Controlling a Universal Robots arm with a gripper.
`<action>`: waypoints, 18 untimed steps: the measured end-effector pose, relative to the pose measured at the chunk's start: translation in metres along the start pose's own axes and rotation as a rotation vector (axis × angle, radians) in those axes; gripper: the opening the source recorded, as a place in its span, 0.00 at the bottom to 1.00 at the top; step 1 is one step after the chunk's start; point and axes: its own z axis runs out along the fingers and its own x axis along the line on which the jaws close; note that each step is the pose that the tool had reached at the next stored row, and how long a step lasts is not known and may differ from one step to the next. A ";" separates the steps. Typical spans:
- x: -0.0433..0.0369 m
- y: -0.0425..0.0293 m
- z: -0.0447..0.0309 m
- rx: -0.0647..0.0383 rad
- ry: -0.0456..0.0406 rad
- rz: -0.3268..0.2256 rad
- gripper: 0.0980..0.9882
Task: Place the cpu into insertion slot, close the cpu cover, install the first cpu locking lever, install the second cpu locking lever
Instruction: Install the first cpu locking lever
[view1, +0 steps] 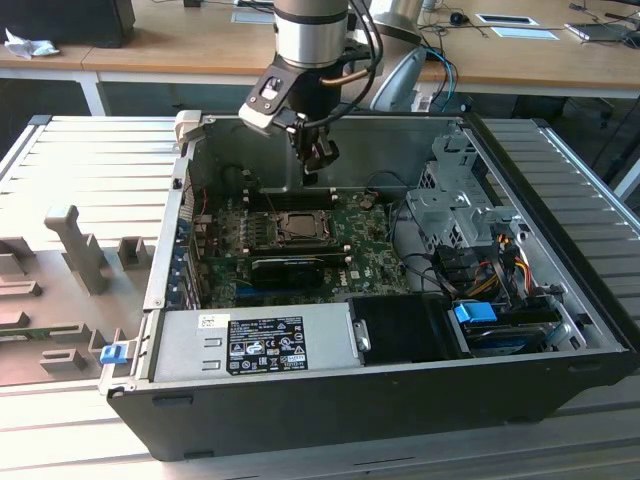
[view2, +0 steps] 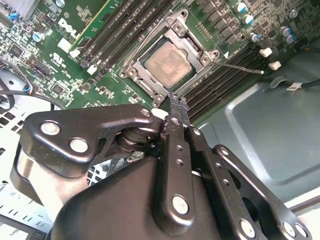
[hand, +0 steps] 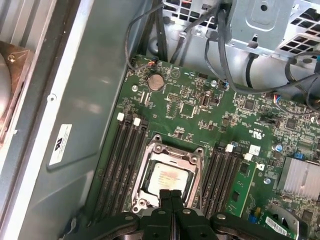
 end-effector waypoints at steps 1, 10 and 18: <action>-0.0002 -0.0002 0.0000 0.000 0.0002 -0.002 0.01; -0.0003 -0.0002 0.0001 0.001 0.0042 -0.089 0.01; -0.0003 -0.0002 0.0001 0.001 0.0085 -0.180 0.01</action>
